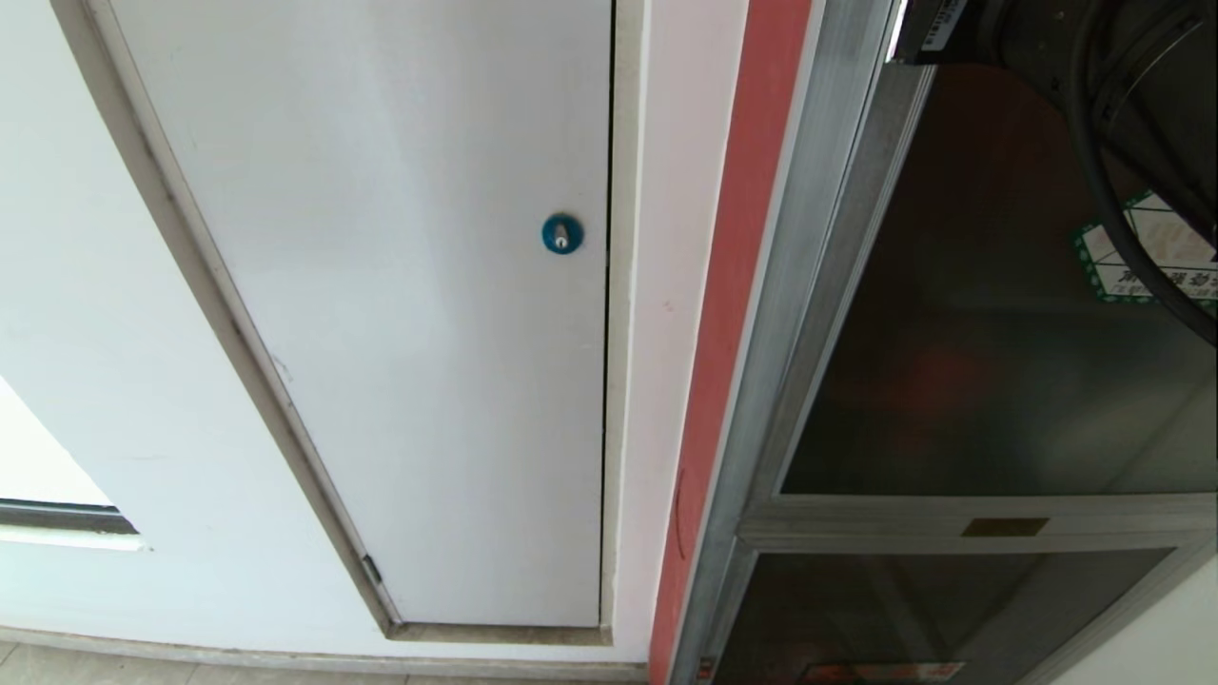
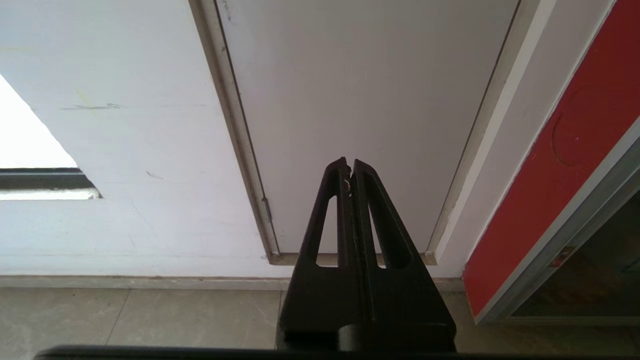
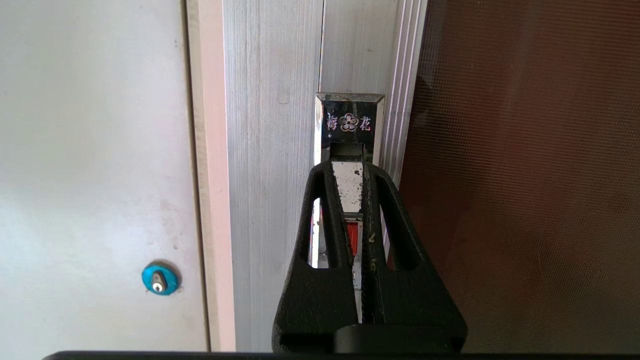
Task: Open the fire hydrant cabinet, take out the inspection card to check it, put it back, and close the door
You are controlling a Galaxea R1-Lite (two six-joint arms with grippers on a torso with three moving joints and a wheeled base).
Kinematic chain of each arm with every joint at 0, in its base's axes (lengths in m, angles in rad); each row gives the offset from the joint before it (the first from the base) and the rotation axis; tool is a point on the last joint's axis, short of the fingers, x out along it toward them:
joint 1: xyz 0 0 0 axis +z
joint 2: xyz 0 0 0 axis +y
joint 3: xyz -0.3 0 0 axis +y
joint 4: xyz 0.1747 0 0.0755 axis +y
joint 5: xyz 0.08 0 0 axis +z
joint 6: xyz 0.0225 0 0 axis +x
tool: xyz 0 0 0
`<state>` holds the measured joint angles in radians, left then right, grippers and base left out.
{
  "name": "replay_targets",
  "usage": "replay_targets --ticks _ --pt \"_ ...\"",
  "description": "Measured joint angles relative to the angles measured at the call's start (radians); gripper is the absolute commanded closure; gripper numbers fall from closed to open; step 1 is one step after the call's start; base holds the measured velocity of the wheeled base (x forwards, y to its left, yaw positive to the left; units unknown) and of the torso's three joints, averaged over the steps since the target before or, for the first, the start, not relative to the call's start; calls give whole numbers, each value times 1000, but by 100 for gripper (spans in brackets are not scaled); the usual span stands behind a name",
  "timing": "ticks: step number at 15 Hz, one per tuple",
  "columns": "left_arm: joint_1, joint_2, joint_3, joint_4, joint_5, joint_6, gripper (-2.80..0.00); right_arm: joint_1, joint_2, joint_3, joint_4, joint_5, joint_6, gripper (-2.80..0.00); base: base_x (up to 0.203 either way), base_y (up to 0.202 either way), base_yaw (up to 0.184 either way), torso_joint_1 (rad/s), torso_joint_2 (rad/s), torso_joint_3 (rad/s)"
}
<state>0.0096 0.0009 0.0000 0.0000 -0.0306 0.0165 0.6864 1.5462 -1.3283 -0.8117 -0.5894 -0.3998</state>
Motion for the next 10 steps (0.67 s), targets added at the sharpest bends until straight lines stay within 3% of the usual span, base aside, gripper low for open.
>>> replay_targets --ticks 10 --pt "1 0 0 0 0 0 0 62 -71 16 77 -63 -7 0 0 0 0 0 0 0"
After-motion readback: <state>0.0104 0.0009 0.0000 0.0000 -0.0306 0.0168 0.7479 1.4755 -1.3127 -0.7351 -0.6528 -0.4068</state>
